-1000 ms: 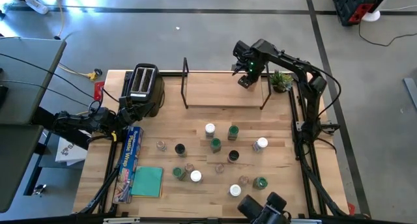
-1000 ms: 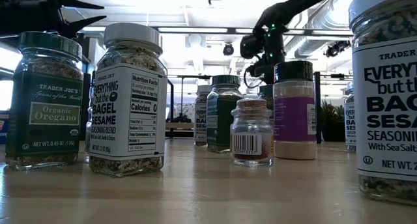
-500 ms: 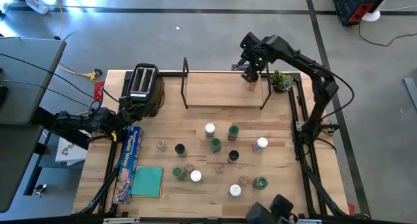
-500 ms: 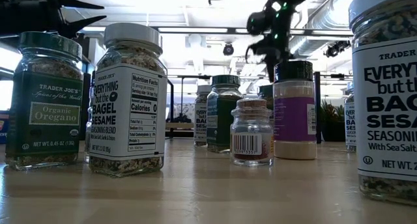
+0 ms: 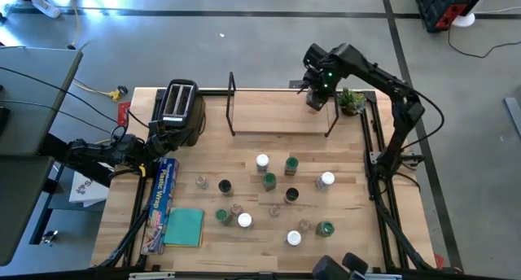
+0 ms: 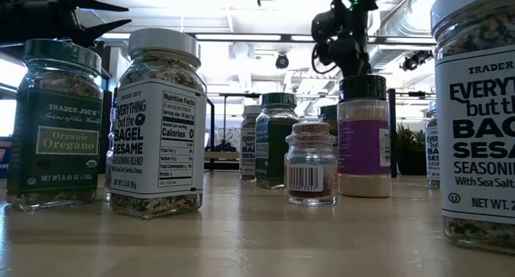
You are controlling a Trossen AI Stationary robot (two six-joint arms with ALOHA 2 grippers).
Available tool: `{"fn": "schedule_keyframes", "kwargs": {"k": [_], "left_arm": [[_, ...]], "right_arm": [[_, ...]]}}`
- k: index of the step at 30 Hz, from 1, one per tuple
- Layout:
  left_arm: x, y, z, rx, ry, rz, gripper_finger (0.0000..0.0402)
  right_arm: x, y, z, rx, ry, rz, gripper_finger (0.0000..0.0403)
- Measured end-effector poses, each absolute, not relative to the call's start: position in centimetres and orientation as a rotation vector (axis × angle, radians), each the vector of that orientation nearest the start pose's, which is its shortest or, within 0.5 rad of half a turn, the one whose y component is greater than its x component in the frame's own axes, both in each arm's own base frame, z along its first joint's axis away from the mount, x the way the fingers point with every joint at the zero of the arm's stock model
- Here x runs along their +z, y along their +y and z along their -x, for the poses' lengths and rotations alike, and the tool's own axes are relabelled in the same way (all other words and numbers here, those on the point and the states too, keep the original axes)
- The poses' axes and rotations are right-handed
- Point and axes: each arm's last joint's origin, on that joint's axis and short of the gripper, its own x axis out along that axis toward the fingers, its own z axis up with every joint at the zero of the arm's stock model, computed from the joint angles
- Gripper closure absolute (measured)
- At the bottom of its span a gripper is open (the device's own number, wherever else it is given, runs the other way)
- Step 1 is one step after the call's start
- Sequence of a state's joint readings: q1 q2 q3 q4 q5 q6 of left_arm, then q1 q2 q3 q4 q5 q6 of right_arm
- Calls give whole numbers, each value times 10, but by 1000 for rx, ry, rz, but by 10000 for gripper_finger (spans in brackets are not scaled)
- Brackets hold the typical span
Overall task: Shelf spices
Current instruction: Put the right black spice bottle on the shelf and align with the other black spice bottle
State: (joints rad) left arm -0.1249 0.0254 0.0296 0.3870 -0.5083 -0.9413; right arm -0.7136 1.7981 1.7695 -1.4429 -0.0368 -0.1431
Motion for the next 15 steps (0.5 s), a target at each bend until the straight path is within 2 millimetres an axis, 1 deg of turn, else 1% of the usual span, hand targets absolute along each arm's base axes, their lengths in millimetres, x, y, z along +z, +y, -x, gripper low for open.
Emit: {"fn": "schedule_keyframes", "kwargs": {"k": [3,6,10,15], "left_arm": [[207,3,-88,176,-529,1041,337],[207,3,-88,175,-529,1041,337],[207,3,-88,176,-529,1041,337],[207,3,-88,176,-529,1041,337]], "right_arm": [[309,-223,-259,-439,1442,-444,331],[300,-227,-264,-430,1462,-443,344],[292,-232,-268,-448,1475,-424,350],[290,-236,-272,-464,1444,-412,351]]}}
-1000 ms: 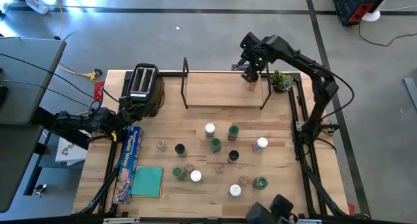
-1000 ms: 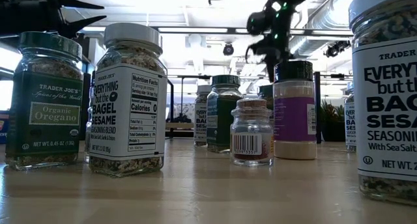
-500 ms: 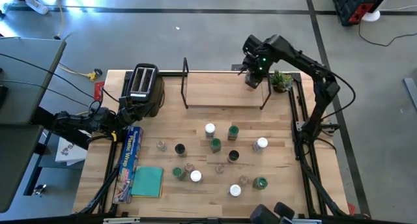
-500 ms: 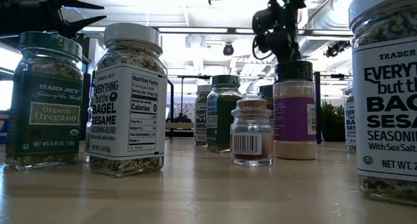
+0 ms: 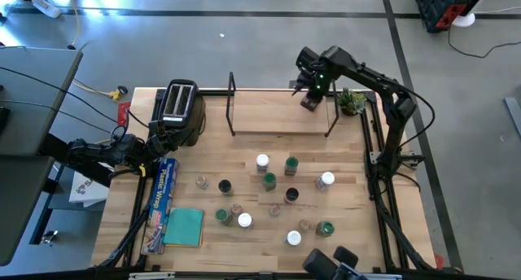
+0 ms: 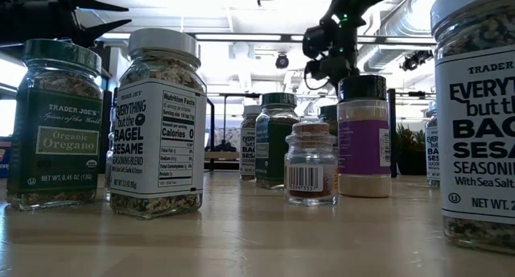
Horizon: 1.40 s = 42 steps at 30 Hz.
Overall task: Shelf spices
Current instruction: Put the right black spice bottle on the shelf and align with the other black spice bottle, then put the left black spice bottle on the shelf and align with the other black spice bottles
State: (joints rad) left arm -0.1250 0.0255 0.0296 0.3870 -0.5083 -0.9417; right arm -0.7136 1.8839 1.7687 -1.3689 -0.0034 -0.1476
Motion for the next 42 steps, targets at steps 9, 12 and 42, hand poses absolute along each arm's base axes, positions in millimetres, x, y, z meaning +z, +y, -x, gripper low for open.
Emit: {"fn": "schedule_keyframes", "kwargs": {"k": [9,12,42], "left_arm": [[207,3,-88,174,-530,1041,337],[207,3,-88,174,-531,1041,337],[206,0,-89,68,-468,1020,337]], "right_arm": [[306,-232,-276,-490,1374,-391,351],[331,-224,-276,-513,1291,-373,351],[348,113,-297,534,971,-135,161]]}}
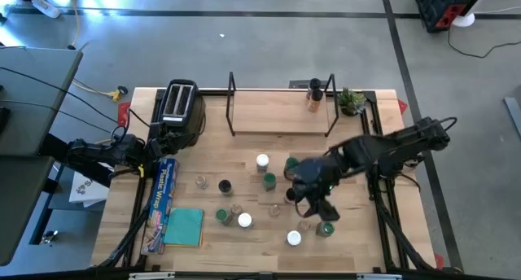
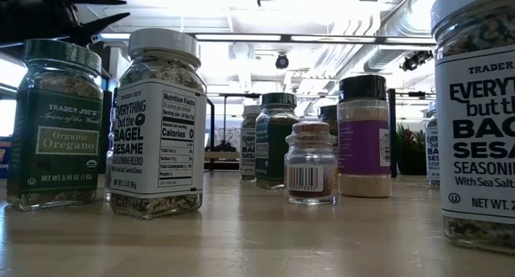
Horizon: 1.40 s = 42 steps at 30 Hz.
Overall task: Shelf spices
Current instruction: Put the left black spice bottle on the shelf and align with the other black spice bottles
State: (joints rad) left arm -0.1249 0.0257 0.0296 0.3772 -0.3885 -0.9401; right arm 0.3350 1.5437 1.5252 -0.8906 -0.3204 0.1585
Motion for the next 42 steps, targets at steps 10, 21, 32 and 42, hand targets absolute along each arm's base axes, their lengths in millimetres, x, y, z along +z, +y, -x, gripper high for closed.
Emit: {"fn": "schedule_keyframes", "kwargs": {"k": [10,21,32,42], "left_arm": [[227,-5,-87,-46,-262,921,352],[293,-9,-77,-3,335,520,396],[285,-15,-113,-6,527,481,394],[284,-15,-118,-3,539,482,394]], "right_arm": [[328,119,-331,342,865,-58,119],[347,79,-346,20,734,-115,120],[372,67,-345,-178,655,-123,120],[371,66,-342,-196,697,-101,120]]}}
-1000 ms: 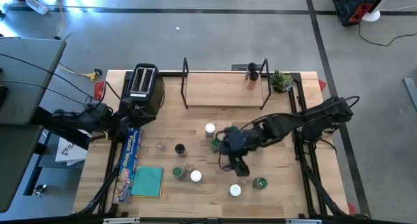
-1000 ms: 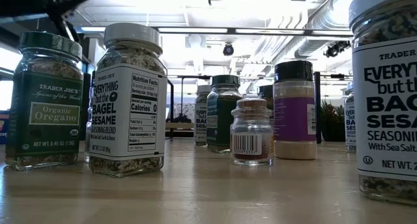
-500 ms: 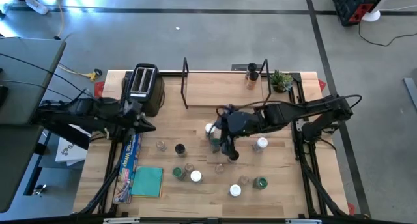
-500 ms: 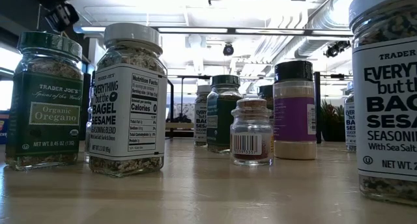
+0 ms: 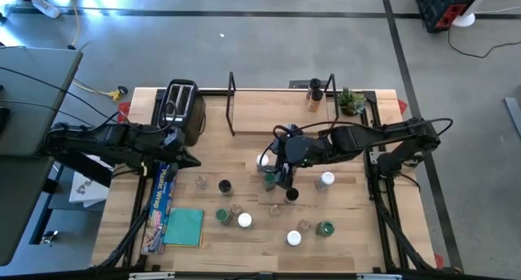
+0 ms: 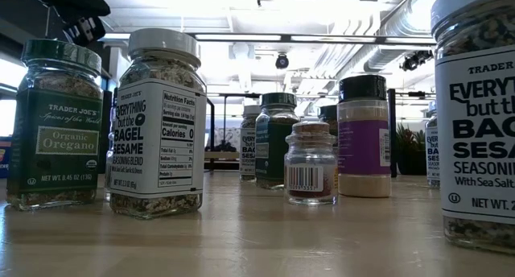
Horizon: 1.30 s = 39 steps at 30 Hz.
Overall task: Shelf spices
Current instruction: Put the left black spice bottle on the shelf and align with the other black spice bottles
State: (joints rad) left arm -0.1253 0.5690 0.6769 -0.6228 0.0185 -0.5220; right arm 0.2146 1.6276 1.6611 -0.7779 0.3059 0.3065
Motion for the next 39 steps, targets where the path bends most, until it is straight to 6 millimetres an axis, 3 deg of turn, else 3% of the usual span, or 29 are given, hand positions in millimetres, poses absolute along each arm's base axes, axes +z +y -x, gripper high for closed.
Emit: {"fn": "schedule_keyframes", "kwargs": {"k": [18,22,26,34,39], "left_arm": [[284,-15,-118,1,537,473,394],[283,-16,-120,-48,547,346,378],[279,-18,-126,-119,590,266,324],[260,-22,-158,-170,713,60,161],[241,-26,-182,-209,783,4,100]], "right_arm": [[370,66,-341,-195,704,-100,120],[370,66,-341,-195,704,-100,120],[370,66,-341,-191,710,-118,120],[365,63,-337,-212,768,-167,120],[361,59,-334,-218,832,-204,120]]}}
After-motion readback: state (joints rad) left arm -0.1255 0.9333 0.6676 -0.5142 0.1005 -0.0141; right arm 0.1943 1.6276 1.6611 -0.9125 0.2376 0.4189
